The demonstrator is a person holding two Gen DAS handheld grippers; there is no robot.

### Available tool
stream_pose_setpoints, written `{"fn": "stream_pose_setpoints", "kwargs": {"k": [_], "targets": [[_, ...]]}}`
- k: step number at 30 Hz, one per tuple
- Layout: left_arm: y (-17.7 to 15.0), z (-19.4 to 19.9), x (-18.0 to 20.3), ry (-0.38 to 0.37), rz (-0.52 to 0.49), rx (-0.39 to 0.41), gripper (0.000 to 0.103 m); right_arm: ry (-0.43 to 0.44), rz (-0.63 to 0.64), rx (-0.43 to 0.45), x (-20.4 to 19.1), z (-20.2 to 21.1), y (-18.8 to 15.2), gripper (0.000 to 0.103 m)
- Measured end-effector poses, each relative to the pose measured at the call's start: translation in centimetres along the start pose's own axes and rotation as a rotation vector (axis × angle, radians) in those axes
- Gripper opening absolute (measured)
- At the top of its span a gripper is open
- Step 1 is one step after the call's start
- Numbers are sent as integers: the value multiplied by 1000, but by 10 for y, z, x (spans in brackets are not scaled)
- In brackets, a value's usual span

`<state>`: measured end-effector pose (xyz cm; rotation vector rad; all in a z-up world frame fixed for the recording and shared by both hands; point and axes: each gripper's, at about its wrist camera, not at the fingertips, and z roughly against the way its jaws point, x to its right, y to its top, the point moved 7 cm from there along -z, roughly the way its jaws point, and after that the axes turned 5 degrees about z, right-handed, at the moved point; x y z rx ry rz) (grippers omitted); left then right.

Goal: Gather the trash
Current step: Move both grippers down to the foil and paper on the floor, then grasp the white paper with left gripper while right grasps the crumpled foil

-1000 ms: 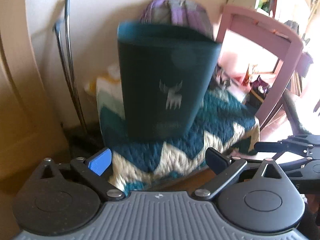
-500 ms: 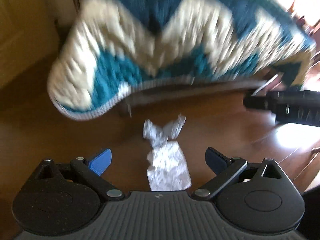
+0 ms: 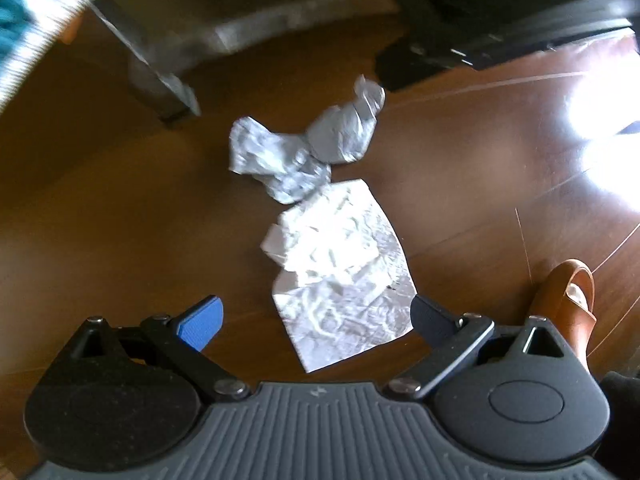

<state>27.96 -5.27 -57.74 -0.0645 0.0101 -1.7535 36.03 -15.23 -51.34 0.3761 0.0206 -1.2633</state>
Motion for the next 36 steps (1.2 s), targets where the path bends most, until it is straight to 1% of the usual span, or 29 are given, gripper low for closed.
{"fn": "stream_pose_setpoints", "kwargs": {"k": [4, 7, 9, 13, 15, 17, 18, 20, 22, 23, 25, 27, 28, 29, 30, 33, 35, 36], "targets": [[2, -37, 7, -3, -2, -57, 101, 2, -24, -49, 9, -40, -2, 57], [6, -57, 10, -3, -7, -78, 100, 2, -55, -82, 15, -67, -6, 57], [9, -68, 11, -12, -20, -78, 100, 1, -65, -85, 16, -83, -7, 57], [14, -84, 10, 1, -54, -72, 100, 12, -59, -95, 15, -110, -5, 57], [13, -90, 8, 3, -56, -79, 95, 13, -63, -109, 16, -121, -6, 57], [11, -96, 8, 8, -63, -86, 83, 11, -73, -114, 16, -129, -6, 57], [11, -99, 8, 9, -66, -90, 79, 11, -76, -114, 16, -132, -6, 57], [11, -102, 8, 19, -73, -87, 67, 5, -75, -110, 15, -138, -6, 57], [12, -104, 7, 17, -67, -92, 61, 5, -72, -104, 13, -141, -5, 54], [11, -105, 6, 19, -61, -97, 57, -2, -68, -97, 12, -141, -5, 54], [10, -106, 5, 34, -64, -93, 53, -7, -72, -94, 12, -142, -5, 55], [9, -104, 6, 50, -82, -80, 41, -7, -82, -92, 12, -141, -5, 54], [10, -103, 8, 47, -84, -71, 25, -13, -84, -93, 13, -141, -5, 52], [10, -102, 9, 38, -84, -73, 13, -20, -89, -90, 13, -140, -5, 50], [10, -102, 11, 40, -86, -80, 12, -23, -91, -87, 12, -139, -5, 47], [11, -93, 12, 39, -110, -64, 8, -42, -80, -74, 10, -133, -4, 39], [11, -88, 15, 34, -123, -65, 7, -54, -84, -63, 8, -126, -4, 36], [11, -84, 15, 31, -122, -63, 7, -62, -92, -59, 9, -122, -4, 29]]}}
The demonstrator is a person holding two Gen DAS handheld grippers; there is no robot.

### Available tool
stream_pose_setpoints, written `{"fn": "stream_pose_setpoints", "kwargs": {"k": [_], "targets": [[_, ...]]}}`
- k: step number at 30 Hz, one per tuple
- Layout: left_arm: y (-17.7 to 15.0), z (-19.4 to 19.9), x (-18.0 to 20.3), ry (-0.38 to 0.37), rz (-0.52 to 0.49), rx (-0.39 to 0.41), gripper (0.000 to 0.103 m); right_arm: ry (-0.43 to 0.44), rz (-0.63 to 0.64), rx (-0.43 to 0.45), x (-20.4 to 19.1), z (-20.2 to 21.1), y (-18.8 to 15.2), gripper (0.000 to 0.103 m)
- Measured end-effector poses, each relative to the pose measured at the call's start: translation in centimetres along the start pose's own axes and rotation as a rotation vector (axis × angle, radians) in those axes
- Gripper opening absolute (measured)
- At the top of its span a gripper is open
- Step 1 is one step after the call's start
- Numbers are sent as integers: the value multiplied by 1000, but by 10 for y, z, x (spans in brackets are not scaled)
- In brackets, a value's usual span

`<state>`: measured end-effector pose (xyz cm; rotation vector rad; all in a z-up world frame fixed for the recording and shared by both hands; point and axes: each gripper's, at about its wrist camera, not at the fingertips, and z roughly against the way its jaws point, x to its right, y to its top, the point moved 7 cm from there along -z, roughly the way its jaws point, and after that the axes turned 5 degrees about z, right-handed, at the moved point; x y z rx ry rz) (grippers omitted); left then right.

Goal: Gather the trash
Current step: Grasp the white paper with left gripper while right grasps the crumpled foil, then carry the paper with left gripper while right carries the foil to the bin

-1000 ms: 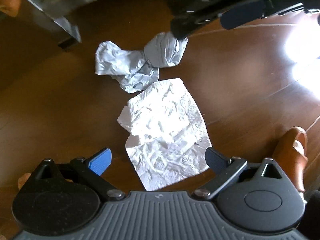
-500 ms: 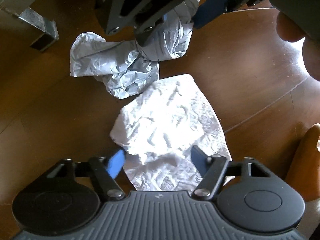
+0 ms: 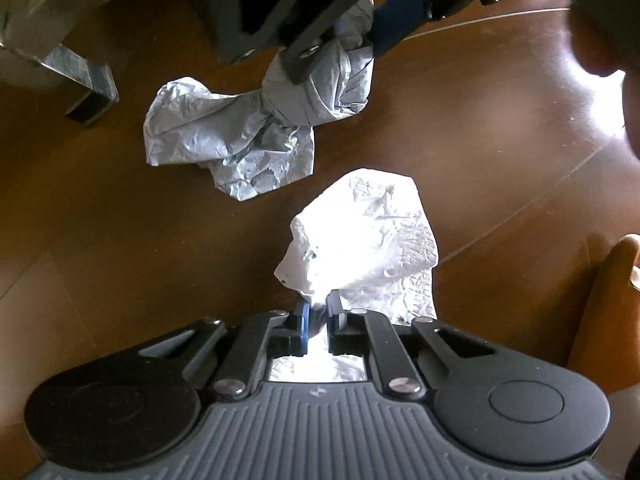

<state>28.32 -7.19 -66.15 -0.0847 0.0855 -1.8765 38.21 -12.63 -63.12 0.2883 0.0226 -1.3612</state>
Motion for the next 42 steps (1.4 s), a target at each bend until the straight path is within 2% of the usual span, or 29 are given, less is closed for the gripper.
{"fn": "stream_pose_setpoints", "kwargs": {"k": [1, 5, 12, 16, 23, 34, 42], "targets": [[0, 4, 0, -1, 0, 0, 7, 0, -10, 7, 1, 6, 0, 25], [1, 27, -1, -11, 16, 6, 7, -25, -30, 35, 6, 31, -1, 23], [-13, 89, -8, -8, 69, 32, 7, -67, -37, 94, 9, 96, -6, 18], [-13, 132, -9, 0, 75, 86, 7, -85, -29, 151, 7, 145, -9, 16], [-41, 206, -21, 23, 96, 167, 7, -119, 0, 252, -9, 229, -27, 13], [-88, 339, -29, -4, 163, 408, 7, -138, 31, 458, -33, 372, -58, 12], [-93, 450, -37, -30, 198, 639, 8, -171, 82, 666, -52, 485, -61, 12]]}}
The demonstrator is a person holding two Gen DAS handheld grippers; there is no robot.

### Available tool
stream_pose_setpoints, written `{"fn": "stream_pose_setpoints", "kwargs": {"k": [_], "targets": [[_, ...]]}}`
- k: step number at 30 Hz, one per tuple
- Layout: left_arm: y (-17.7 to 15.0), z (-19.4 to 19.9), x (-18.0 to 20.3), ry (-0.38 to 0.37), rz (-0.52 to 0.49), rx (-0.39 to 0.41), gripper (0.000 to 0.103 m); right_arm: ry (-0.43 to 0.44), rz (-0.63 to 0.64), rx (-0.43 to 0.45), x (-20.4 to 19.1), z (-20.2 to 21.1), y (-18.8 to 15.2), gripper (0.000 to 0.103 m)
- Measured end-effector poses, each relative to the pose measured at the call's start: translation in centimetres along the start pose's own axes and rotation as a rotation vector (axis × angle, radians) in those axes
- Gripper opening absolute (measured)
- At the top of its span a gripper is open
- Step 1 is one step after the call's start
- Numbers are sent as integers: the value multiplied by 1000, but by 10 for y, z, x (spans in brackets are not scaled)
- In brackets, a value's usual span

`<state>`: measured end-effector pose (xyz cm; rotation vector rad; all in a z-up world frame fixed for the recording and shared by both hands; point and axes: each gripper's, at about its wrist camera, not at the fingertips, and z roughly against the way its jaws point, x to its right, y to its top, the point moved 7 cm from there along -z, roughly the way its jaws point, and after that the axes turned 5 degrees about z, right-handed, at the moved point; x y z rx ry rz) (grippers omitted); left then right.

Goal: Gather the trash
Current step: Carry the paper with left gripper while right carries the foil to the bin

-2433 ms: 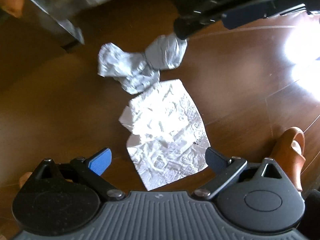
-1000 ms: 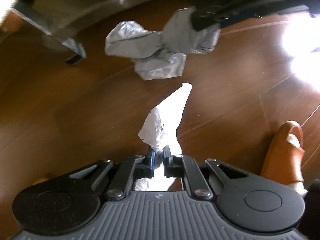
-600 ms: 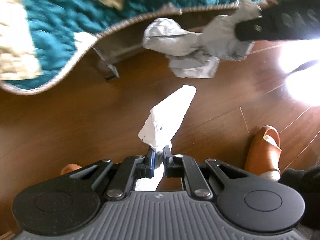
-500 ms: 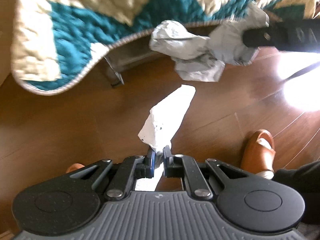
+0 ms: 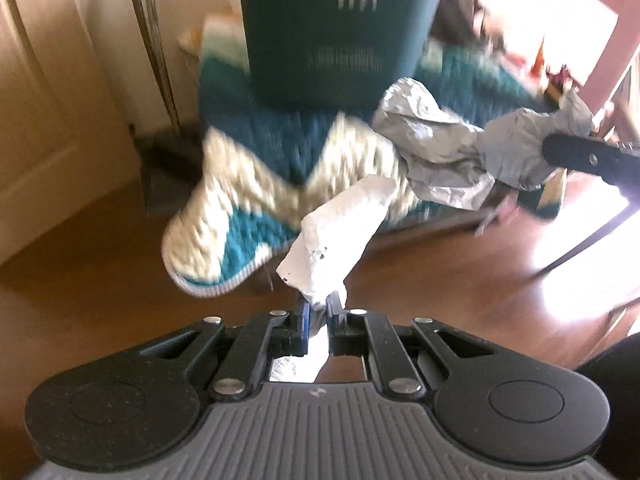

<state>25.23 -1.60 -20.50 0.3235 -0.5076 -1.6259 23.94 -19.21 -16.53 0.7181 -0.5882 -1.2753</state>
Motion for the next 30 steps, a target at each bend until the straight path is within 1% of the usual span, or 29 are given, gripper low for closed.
{"fn": "stream_pose_setpoints", "kwargs": {"k": [5, 8, 14, 17, 23, 28, 30], "targets": [[50, 47, -1, -41, 28, 129, 8, -16, 14, 130, 8, 47, 45, 12], [83, 77, 2, -54, 19, 209, 8, -26, 18, 195, 15, 69, 71, 12], [154, 140, 11, -80, 5, 369, 8, -63, 45, 306, 29, 100, 127, 12], [190, 167, 15, -86, 0, 446, 8, -86, 60, 357, 34, 108, 154, 12], [258, 196, 25, -84, -4, 557, 8, -137, 98, 421, 42, 113, 202, 12], [307, 203, 22, -86, 31, 593, 8, -166, 119, 440, 48, 103, 233, 12], [323, 198, 20, -109, 53, 593, 8, -172, 131, 437, 49, 95, 245, 12]]}}
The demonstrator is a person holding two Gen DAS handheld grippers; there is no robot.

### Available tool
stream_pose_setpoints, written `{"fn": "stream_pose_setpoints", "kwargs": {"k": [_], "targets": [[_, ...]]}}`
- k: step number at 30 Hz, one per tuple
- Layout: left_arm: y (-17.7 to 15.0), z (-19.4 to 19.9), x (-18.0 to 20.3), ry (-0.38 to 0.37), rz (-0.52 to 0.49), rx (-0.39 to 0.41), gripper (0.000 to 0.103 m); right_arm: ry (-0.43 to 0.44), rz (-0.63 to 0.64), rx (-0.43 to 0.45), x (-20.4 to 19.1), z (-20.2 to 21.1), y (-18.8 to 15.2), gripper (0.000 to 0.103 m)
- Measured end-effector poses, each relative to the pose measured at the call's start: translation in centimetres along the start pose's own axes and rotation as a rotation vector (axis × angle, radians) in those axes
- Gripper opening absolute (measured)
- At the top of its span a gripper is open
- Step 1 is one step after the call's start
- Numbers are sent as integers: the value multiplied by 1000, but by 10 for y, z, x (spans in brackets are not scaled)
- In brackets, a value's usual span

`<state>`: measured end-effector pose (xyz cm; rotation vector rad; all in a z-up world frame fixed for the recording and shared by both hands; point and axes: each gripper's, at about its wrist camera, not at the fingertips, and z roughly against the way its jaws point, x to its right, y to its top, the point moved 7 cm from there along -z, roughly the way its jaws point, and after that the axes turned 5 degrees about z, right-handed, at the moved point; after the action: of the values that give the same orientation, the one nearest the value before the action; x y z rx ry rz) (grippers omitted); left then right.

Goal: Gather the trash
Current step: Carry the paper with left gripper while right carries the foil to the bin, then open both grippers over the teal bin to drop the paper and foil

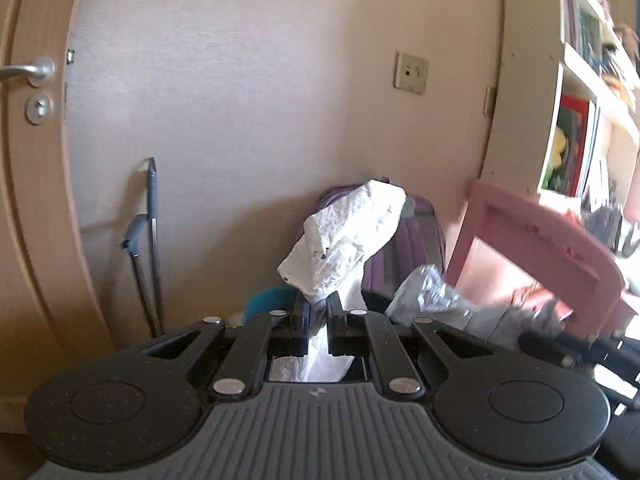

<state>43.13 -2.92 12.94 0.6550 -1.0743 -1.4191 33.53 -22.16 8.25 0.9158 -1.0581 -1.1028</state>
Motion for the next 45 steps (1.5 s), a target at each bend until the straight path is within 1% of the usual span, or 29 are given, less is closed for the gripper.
{"fn": "stream_pose_setpoints", "kwargs": {"k": [2, 4, 8, 13, 16, 20, 22, 24, 26, 29, 32, 33, 34, 35, 36, 38, 39, 40, 45], "targets": [[7, -13, -3, -4, 18, -7, 8, -5, 8, -7, 0, -13, 3, 12], [6, -33, -4, -2, 21, -33, 8, 1, 23, -33, -2, -29, 1, 12], [-10, -72, -9, 9, 32, -104, 8, 19, 66, -92, -9, -57, -9, 12], [-36, -113, -11, 45, -4, -195, 8, 40, 123, -164, -22, -85, -26, 13], [-51, -132, -11, 66, -34, -249, 8, 55, 134, -199, -27, -99, -36, 13], [-69, -151, -10, 65, -60, -331, 8, 91, 133, -260, -34, -118, -46, 14], [-75, -158, -10, 84, -81, -354, 8, 128, 124, -299, -39, -126, -52, 14], [-80, -164, -10, 91, -88, -377, 8, 128, 130, -313, -41, -131, -55, 17], [-86, -170, -11, 79, -91, -416, 8, 142, 131, -344, -44, -136, -60, 16], [-92, -175, -14, 103, -99, -437, 9, 140, 122, -354, -44, -139, -66, 20], [-97, -176, -14, 86, -117, -454, 13, 158, 82, -368, -41, -140, -68, 23], [-98, -174, -14, 86, -115, -455, 14, 162, 67, -369, -40, -139, -69, 26], [-99, -173, -15, 83, -110, -457, 19, 164, 55, -370, -38, -141, -68, 28], [-99, -171, -15, 79, -104, -458, 29, 169, 44, -369, -37, -141, -68, 29], [-99, -169, -16, 76, -99, -454, 35, 169, 35, -370, -36, -140, -68, 29], [-98, -162, -14, 74, -104, -433, 64, 173, 18, -370, -34, -138, -67, 32], [-97, -157, -13, 73, -108, -415, 68, 177, 10, -367, -34, -136, -66, 35], [-96, -152, -13, 69, -113, -398, 70, 179, 0, -365, -33, -133, -65, 36], [-88, -123, -10, 68, -119, -355, 70, 182, -32, -326, -29, -112, -56, 41]]}}
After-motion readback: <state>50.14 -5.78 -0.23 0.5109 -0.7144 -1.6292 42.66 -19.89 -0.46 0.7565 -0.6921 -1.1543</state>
